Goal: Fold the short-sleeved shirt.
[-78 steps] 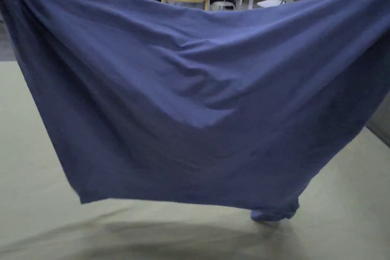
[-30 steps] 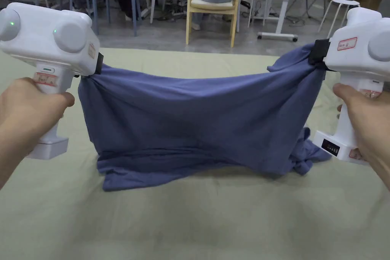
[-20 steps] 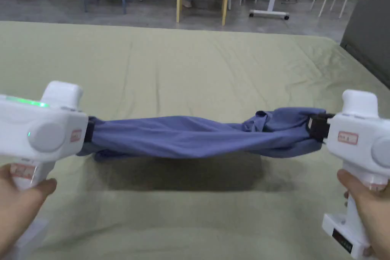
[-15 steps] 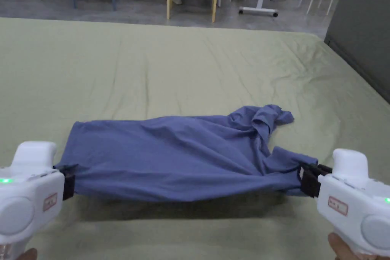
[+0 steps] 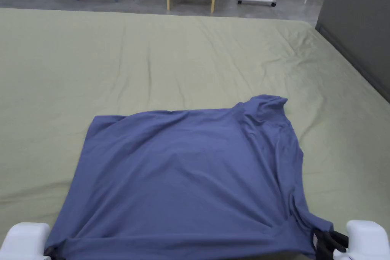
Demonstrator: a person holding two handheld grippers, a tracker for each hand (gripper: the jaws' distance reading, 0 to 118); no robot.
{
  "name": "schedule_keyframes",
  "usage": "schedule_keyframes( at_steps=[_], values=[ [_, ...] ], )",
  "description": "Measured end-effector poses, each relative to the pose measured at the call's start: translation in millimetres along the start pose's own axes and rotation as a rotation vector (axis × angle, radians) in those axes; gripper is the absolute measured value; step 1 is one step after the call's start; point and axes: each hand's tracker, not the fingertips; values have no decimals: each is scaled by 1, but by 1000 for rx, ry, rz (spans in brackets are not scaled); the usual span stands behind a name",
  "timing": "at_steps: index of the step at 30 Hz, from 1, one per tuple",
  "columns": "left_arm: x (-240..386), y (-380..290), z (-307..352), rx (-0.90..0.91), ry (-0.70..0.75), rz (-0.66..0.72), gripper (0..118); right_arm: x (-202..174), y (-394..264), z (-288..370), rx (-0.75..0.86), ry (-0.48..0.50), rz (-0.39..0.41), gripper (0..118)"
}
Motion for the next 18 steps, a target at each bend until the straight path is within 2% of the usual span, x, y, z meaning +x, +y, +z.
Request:
schedule_keyframes(
  at_steps=[3,7,8,9,10,12,13,14,15,16,18],
  values=[
    [-7,-14,7,-19,19,-1,1,-2,-15,22,-49,-3,33,7],
    [-2,-20,-8,-72,15,-18,1,-11,-27,14,-105,-14,66,7],
    [0,-23,-13,-76,20,-40,2,-13,-27,11,-118,-15,68,7],
    [2,-23,-17,-86,21,-53,11,-14,-25,9,-130,-12,66,11],
    [1,-22,-19,-90,16,-53,47,-14,-23,7,-150,-3,63,51],
    [1,-22,-17,-140,-32,-7,72,-10,-18,-2,-241,-5,28,86],
    [-2,-23,-14,-150,-65,9,80,-8,-16,-3,-287,5,17,99],
    [-6,-24,-5,-135,-106,28,85,-6,-16,5,-267,41,3,118],
    [-8,-23,4,-121,-100,50,85,-7,-4,23,-211,40,-25,118],
    [-10,-22,24,-118,-92,42,85,-7,1,29,-214,40,-32,118],
    [-13,-15,51,-72,-72,34,85,-8,17,45,-187,32,-100,118]
  ],
)
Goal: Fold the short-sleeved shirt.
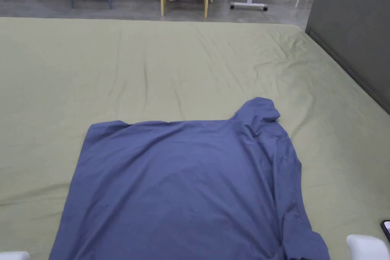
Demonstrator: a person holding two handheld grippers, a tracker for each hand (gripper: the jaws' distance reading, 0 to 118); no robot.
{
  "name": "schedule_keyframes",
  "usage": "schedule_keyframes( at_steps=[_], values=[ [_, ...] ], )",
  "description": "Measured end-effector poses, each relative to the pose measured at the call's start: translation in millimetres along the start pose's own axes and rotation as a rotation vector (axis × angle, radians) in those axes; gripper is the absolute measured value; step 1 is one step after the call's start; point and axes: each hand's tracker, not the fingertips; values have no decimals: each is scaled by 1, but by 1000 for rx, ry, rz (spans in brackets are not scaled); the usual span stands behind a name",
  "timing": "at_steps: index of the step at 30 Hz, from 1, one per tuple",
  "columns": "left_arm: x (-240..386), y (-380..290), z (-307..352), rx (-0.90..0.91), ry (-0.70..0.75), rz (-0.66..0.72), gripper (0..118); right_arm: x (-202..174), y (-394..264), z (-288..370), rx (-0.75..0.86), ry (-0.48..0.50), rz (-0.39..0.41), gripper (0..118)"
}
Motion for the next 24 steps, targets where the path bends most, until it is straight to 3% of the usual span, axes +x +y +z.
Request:
schedule_keyframes(
  at_steps=[3,4,5,6,7,9,13,14,16,19,24],
  values=[
    [-5,5,21,81,-36,17,83,-6,1,16,78,50,-26,115],
    [-5,6,25,110,-71,19,58,-10,3,18,85,62,-9,89],
    [-4,9,26,140,-101,26,11,-12,1,9,91,57,27,36],
    [0,10,34,163,-58,43,0,-19,2,3,76,13,65,2],
    [1,8,34,200,-23,52,0,-23,-4,-1,105,-46,69,2],
    [7,9,26,90,50,-48,0,-32,-5,-8,30,36,128,2],
    [0,-2,-2,11,15,-42,0,-34,-11,-16,19,57,111,2],
    [-1,-4,-12,-13,4,-35,13,-34,-13,-18,18,62,108,2],
    [-6,-6,-36,-68,-33,9,93,-37,-14,-19,4,79,103,2],
    [-9,-11,-67,-103,-89,29,93,-42,-17,-22,-15,87,117,2],
    [-10,-6,-107,-171,-25,-16,91,-45,-18,-29,-52,90,122,2]
  ],
)
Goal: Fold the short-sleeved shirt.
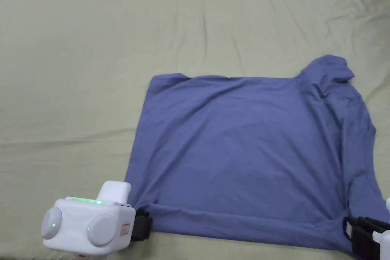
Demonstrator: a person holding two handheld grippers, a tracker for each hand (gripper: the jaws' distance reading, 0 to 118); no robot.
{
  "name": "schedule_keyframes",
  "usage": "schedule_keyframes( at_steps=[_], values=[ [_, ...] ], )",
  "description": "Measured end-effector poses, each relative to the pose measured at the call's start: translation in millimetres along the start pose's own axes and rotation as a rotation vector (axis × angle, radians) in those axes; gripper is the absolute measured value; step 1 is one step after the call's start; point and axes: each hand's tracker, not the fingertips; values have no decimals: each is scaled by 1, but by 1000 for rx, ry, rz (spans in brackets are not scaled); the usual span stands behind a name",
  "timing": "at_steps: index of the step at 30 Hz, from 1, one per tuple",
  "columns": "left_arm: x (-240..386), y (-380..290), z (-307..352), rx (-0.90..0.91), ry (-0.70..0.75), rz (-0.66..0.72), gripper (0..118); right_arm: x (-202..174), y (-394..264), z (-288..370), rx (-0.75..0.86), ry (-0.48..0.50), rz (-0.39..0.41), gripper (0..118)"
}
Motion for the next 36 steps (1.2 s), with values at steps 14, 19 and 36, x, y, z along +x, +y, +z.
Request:
schedule_keyframes(
  at_steps=[14,19,36],
  values=[
    [13,4,47,77,-62,58,4,59,-12,1,-100,-70,-121,118],
    [11,5,45,73,-67,98,4,74,-12,-40,-180,-64,-186,116],
    [28,80,71,149,-29,50,4,59,67,-27,44,-104,-200,15]
  ],
)
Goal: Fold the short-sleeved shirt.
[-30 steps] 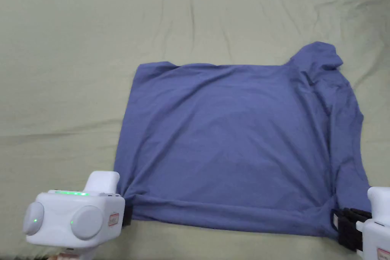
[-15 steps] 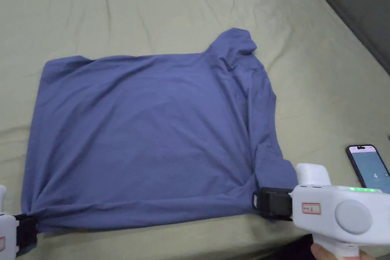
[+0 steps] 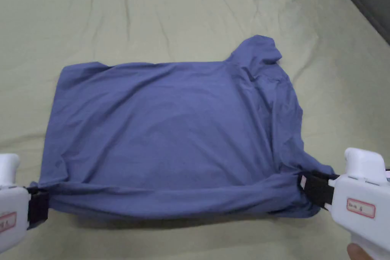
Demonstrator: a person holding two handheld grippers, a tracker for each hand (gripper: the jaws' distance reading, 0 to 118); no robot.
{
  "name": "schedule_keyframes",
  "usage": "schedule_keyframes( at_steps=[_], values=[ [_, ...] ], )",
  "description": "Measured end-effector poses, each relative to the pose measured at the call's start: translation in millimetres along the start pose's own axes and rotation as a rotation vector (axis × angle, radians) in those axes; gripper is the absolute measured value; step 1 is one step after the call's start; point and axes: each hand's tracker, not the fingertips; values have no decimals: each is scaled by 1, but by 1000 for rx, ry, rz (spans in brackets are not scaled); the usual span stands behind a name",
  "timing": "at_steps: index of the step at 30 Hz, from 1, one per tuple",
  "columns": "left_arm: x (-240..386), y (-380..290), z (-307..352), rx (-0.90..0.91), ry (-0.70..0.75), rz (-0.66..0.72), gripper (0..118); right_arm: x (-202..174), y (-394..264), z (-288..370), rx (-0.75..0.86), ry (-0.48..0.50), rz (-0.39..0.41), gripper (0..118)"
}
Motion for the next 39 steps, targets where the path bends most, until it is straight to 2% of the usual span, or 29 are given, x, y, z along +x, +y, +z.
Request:
schedule_keyframes(
  at_steps=[3,8,9,11,12,13,15,16,17,18,19,24,25,28,29,30,31,32,33,34,36,39],
  values=[
    [4,45,-25,17,-14,8,4,-6,42,-38,9,-3,41,15],
    [9,107,-95,-29,-19,-10,4,-5,103,-121,-30,-38,66,15],
    [9,114,-112,-62,-15,-10,4,0,70,-80,-53,-63,77,15],
    [-5,121,-141,-114,0,-14,4,2,69,-79,-101,-94,98,15],
    [-4,120,-151,-139,14,-28,4,1,68,-80,-119,-73,89,15],
    [-3,118,-157,-154,25,-43,4,-6,95,-132,-119,-51,92,15],
    [-4,116,-158,-132,28,-64,4,-7,85,-121,-152,-53,115,15],
    [-4,117,-156,-124,32,-72,11,-6,79,-113,-159,-49,122,30],
    [-6,118,-154,-128,27,-73,33,-8,104,-177,-169,-71,101,68],
    [-6,115,-149,-123,20,-67,68,-7,105,-176,-174,-75,95,107],
    [-10,113,-145,-123,19,-66,93,-6,104,-176,-182,-65,95,118],
    [-22,79,-99,-21,9,-67,93,-5,70,-113,-137,-6,73,118],
    [-24,67,-83,16,2,-57,93,-4,68,-108,-100,34,71,118],
    [-20,23,-38,186,-121,-135,93,-3,38,-67,-59,68,112,118],
    [-11,8,-21,182,-100,-152,93,-5,27,-58,-27,45,119,116],
    [-2,-5,-10,168,-49,-144,93,-7,17,-49,-29,29,149,106],
    [1,-15,-4,160,-6,-145,77,-10,9,-43,-32,8,170,69],
    [5,-25,1,141,37,-154,38,-24,1,-32,-43,9,250,17],
    [8,-35,0,138,54,-182,0,-30,-12,-26,-39,-51,271,2],
    [12,-39,0,206,97,-135,0,-33,-19,-24,-18,-48,258,2],
    [13,-48,-4,61,44,-111,0,-33,-29,-30,-93,19,275,2],
    [17,-45,-1,132,59,-133,0,-30,-36,-27,-75,45,256,2]
  ],
)
